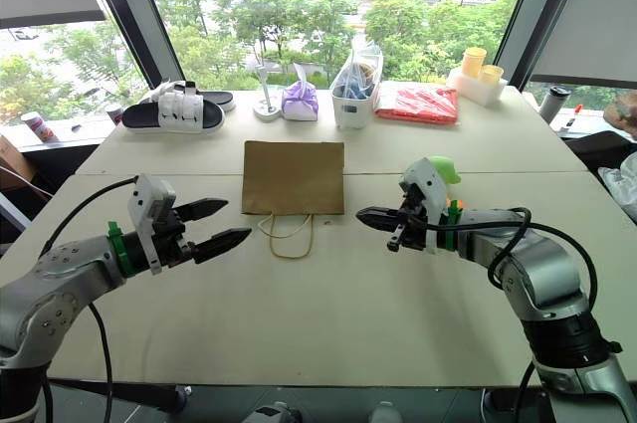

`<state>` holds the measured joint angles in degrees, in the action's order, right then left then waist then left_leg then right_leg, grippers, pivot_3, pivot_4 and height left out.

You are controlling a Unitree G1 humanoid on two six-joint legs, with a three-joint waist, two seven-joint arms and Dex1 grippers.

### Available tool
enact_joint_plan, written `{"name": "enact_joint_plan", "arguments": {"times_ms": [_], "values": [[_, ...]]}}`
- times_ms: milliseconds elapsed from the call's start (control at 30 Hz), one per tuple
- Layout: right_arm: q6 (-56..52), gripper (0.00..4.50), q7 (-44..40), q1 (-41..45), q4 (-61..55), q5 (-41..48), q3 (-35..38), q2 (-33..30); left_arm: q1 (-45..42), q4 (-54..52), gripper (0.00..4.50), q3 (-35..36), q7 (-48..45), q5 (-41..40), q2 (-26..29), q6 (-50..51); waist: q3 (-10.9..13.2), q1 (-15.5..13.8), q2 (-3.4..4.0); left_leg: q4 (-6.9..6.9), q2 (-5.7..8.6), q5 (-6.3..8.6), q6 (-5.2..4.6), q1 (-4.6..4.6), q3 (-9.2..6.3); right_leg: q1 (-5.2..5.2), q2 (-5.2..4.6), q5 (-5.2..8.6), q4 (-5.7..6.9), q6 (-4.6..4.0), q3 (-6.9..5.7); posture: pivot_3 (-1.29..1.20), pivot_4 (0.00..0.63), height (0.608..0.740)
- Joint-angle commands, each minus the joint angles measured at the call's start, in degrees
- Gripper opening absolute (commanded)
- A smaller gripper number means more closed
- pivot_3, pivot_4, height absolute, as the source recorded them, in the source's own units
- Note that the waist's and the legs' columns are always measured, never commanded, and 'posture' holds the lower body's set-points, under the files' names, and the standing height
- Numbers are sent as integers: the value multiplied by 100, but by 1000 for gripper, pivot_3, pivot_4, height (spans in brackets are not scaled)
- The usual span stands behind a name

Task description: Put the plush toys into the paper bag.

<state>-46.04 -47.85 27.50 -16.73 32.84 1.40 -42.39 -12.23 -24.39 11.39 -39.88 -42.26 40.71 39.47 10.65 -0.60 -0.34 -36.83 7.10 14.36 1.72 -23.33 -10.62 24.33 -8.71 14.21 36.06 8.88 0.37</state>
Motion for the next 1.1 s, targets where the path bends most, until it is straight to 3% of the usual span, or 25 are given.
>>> {"name": "enact_joint_plan", "arguments": {"times_ms": [33, 267, 633, 900, 1100], "values": [[22, 0, -37, 54, -273, 123, 268, -122, 1, -44, 4474, 258, -102, -304, 68, 164, 0, -7, 0, 0, 0, 0, 0, 0, 0, 0, 1, 0, 0, 0, 0, 0, 150, 740], [64, 0, 48, 11, -237, 47, 261, -42, -324, -24, 4474, 191, -11, -318, 20, 217, 0, -12, -1, -5, 0, 0, 0, -1, 4, -1, 2, -4, 0, 5, 5, 0, 150, 740], [93, 0, 207, -138, -382, 65, 348, -18, -436, 319, 4474, -220, -406, 453, 95, -336, 0, -11, -1, -6, -2, 0, 0, 1, 25, 5, 4, -9, 1, 6, 24, 0, 150, 740], [16, 0, 476, -361, -677, 142, 456, 66, -1077, 1698, 4474, -974, -1965, 1466, 442, -1735, 0, -9, -1, -5, -2, 0, 0, 1, 48, 7, 5, -10, 1, 6, 25, 0, 150, 740], [82, 0, 696, -490, -734, 100, 508, 178, -1923, 3310, 4474, -1882, -2709, 2713, 144, -3642, 0, -11, -2, -8, -1, -1, -1, 2, 56, 7, 4, -22, -1, 13, 31, 0, 150, 740]]}}
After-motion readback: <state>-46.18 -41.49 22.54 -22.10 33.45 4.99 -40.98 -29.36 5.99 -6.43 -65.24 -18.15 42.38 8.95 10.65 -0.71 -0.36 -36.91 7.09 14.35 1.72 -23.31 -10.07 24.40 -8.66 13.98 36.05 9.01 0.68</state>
